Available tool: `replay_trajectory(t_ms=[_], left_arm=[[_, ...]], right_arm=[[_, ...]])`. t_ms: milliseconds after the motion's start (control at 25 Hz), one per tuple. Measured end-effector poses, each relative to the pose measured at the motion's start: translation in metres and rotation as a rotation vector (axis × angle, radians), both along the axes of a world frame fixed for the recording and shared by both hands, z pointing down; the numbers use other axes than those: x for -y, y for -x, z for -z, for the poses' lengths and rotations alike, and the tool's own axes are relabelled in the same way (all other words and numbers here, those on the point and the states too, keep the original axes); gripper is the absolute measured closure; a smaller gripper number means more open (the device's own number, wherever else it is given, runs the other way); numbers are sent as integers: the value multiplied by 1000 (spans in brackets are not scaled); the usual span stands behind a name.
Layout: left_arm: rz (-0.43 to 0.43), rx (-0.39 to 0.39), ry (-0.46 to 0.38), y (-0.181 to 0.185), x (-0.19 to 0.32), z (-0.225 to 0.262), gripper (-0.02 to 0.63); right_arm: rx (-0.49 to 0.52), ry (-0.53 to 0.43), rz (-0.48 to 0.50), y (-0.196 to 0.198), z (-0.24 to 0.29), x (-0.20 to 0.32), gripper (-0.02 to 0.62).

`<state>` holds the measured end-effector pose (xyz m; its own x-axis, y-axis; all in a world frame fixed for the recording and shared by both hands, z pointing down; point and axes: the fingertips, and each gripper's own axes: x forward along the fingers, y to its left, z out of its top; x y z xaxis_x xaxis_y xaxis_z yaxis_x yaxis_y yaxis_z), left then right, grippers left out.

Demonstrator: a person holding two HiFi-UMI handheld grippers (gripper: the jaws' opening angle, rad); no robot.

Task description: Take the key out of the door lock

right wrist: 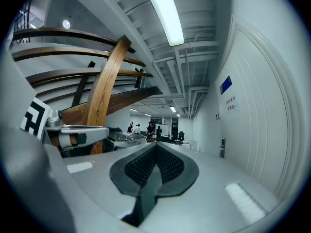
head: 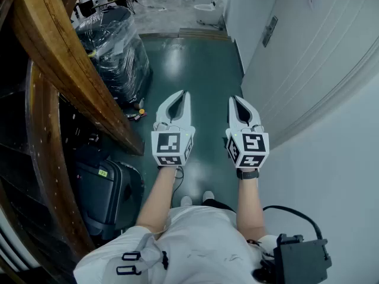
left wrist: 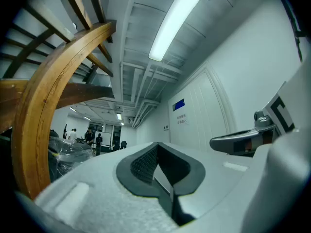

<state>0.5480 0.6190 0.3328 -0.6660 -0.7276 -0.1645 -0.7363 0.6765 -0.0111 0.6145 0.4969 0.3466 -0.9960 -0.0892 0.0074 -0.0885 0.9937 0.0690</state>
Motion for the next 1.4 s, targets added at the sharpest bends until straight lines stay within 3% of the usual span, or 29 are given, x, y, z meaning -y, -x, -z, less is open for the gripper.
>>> replay_trajectory(t_ms=[120, 280, 440, 560, 760, 960, 1160, 1400], left_arm=[[36, 36, 60, 6, 8, 2, 611], [51, 87, 76, 0, 27, 8, 612], [74, 89, 97, 1, 45, 7, 612], [121, 52, 99, 10, 50, 6, 611], [122, 36, -24, 6, 57, 14, 608], [116, 39, 64, 8, 78, -1, 606], [134, 5, 74, 14, 86, -15, 606], [144, -49, 78, 74, 108, -38, 607]], right_arm=[[4, 9, -17, -4, 1, 14, 594], [23, 19, -34, -9, 5, 45, 594], [2, 2, -26, -12, 2, 77, 594], [-11, -40, -20, -10, -2, 96, 594], [8, -75, -17, -8, -5, 111, 600], [-18, -47, 3, 1, -21, 120, 600], [6, 26, 29, 7, -29, 127, 600], [-6, 42, -18, 48, -39, 160, 598]])
